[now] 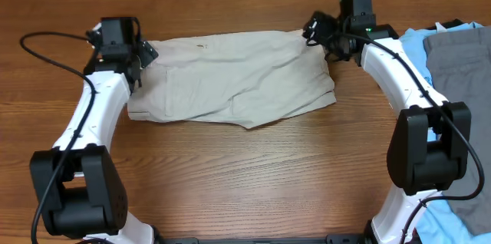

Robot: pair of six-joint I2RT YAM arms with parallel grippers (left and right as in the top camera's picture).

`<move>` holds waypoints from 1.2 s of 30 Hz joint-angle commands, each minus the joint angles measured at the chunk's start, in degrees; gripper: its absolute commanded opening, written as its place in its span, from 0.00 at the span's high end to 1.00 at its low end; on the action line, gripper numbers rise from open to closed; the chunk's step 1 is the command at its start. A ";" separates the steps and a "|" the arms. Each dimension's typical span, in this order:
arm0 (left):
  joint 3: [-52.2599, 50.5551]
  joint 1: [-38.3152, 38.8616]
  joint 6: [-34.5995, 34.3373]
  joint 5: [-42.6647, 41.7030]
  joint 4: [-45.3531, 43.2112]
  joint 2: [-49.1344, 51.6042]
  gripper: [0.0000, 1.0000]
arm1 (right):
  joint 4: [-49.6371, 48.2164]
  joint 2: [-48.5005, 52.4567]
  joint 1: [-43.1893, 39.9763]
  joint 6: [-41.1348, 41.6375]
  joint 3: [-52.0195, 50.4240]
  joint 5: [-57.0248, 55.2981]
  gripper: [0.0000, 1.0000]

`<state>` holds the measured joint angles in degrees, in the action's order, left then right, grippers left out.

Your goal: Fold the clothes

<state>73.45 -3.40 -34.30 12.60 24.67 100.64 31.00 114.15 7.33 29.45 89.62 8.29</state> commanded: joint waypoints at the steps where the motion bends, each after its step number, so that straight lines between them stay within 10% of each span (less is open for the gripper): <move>1: 5.86 0.22 8.52 -5.05 2.86 -4.66 0.14 | 0.33 -3.96 -0.94 -7.93 3.76 7.13 0.00; 4: 7.74 0.52 8.61 -13.38 7.89 -7.87 0.37 | 4.92 -7.06 -0.98 -9.75 5.14 12.13 0.14; 8: 7.48 1.14 8.68 -19.17 12.87 -8.09 0.88 | 14.60 -8.28 -0.79 -9.73 5.16 12.83 0.83; 10: 6.71 1.88 9.25 -19.30 13.86 -6.97 0.96 | 18.93 -7.87 -0.42 -9.75 4.13 12.83 0.96; 36: 5.66 3.43 10.97 -17.81 -7.87 21.73 0.96 | -5.33 -6.62 0.31 -7.87 -32.76 -3.21 0.96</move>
<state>79.44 -0.19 -24.82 -5.98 17.47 119.63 25.65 107.42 7.70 20.05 59.96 12.95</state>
